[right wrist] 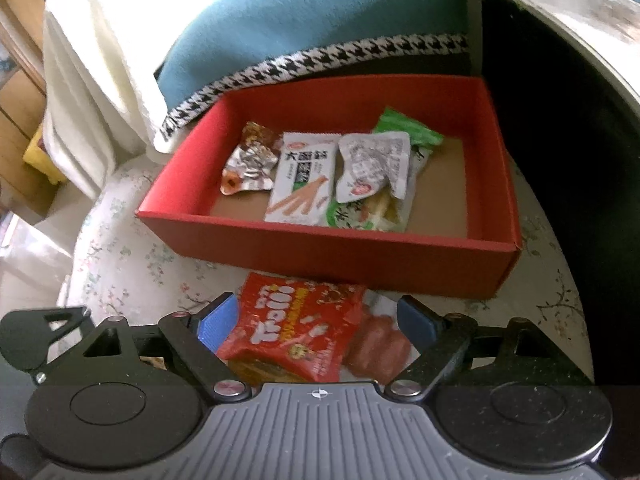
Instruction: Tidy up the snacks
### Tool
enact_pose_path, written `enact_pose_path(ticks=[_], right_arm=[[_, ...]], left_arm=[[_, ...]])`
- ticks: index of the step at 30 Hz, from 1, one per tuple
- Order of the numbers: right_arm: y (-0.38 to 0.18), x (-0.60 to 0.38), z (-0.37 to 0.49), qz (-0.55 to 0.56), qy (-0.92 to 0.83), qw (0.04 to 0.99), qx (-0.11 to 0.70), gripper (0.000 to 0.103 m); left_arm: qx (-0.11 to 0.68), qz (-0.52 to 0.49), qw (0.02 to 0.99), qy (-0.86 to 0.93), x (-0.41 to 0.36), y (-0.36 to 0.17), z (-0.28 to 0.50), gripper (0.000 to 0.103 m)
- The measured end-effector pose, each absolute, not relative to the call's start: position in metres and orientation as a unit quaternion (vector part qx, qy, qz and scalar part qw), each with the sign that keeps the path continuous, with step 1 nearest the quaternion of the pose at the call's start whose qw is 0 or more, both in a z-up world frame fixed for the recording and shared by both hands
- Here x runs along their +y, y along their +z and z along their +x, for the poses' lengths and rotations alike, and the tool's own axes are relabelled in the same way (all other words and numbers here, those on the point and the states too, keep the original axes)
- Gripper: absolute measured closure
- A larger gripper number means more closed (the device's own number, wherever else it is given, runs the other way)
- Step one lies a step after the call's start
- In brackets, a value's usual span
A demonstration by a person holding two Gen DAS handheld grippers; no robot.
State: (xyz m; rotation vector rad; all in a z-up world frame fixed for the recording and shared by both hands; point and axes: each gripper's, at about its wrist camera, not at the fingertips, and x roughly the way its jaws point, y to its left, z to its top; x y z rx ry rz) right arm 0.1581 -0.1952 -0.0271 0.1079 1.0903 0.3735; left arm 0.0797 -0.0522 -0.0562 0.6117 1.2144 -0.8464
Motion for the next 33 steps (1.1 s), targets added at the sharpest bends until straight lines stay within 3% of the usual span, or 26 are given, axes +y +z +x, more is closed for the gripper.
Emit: enact_pose_path(ticks=[10,33], right_arm=[[-0.041,-0.209,0.163,0.053,0.167,0.827,0.534,0.012],[-0.039,-0.196,0.159,0.047,0.193,0.816,0.543,0.010]], left_arm=[[0.560,0.287,0.638,-0.443,-0.061,-0.068,0.115,0.018],[0.595,0.309,0.606,-0.427,-0.038,-0.068,0.068,0.020]])
